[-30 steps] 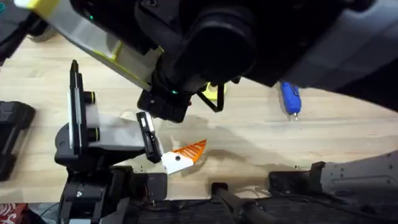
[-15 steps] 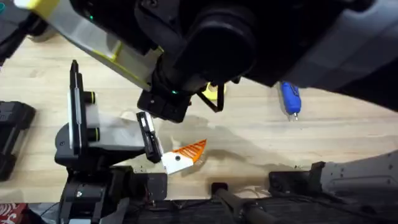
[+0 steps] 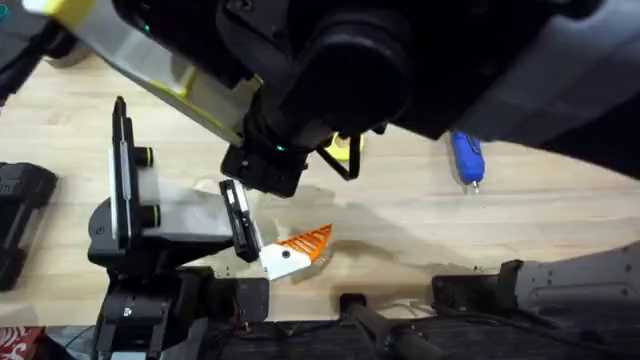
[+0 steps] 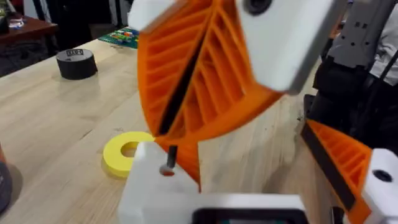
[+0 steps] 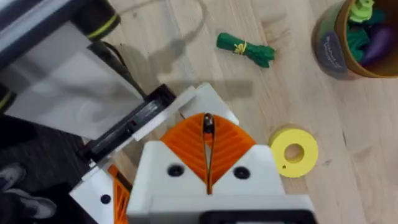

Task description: Pick up the gripper from the table and insert it into the empty holder that is missing its gripper. Then pick up a screw, insert it into the mounting hole, and use the screwdriver to tighten it. Finally, clean up the table by picking up the vegetable and placing it into the bucket.

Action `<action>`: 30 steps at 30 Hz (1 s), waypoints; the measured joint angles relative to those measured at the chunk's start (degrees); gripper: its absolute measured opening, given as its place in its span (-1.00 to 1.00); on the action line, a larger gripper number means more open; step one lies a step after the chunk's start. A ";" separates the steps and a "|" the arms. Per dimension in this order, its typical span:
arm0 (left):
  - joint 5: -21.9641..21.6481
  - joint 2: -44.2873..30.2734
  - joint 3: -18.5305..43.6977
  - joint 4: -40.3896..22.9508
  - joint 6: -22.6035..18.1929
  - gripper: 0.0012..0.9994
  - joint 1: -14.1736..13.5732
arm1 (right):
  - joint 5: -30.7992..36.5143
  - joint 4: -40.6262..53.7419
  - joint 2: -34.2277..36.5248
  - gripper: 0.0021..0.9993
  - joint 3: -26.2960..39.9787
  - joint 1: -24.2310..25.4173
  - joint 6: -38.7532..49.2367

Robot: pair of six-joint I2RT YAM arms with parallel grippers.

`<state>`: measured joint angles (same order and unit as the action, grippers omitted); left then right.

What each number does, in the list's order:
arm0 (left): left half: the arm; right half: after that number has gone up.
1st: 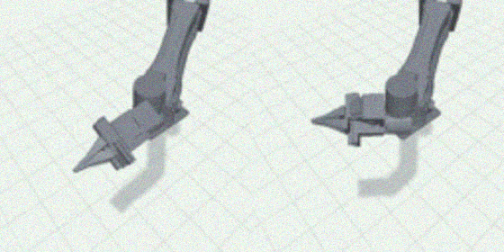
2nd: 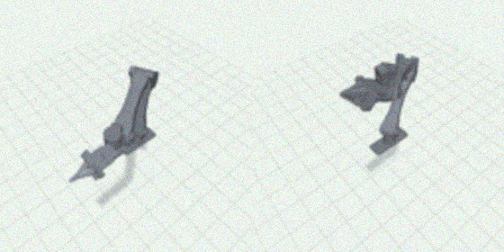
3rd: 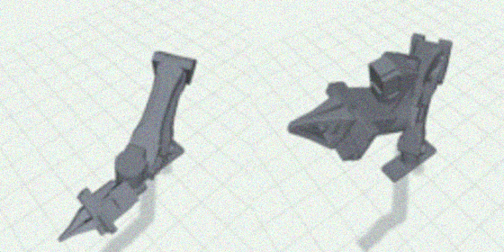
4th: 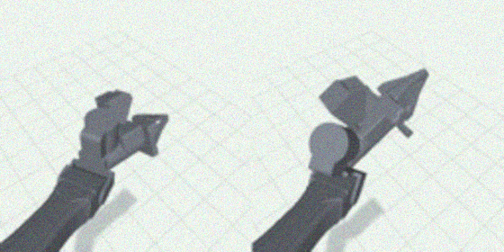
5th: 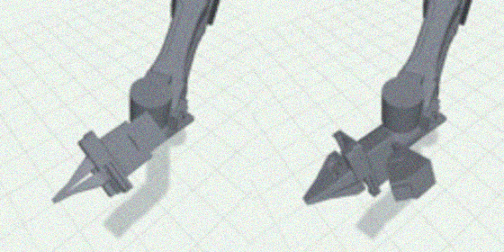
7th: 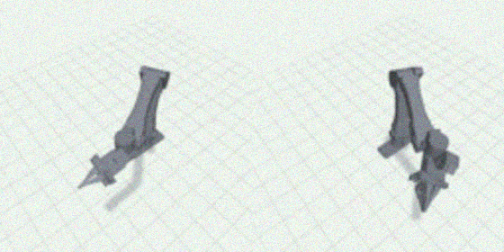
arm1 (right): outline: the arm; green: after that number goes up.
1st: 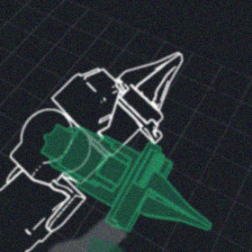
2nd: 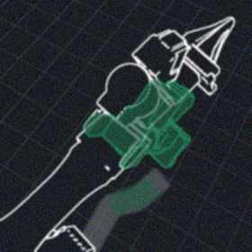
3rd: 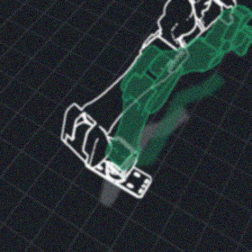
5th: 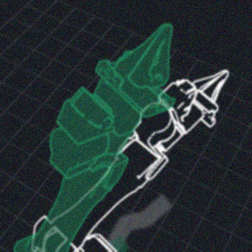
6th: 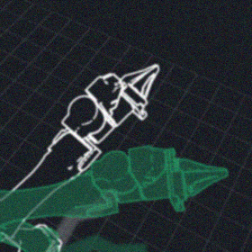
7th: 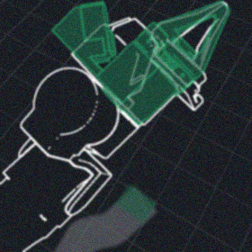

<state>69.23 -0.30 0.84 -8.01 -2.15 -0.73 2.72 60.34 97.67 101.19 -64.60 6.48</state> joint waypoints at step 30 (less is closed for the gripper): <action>0.00 -0.02 0.00 0.00 0.00 0.97 0.00 | 0.02 -0.01 0.87 -0.99 -0.16 0.39 0.00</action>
<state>69.23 -0.31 0.84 -8.01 -2.15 -0.73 2.74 60.33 98.54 101.03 -64.20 6.48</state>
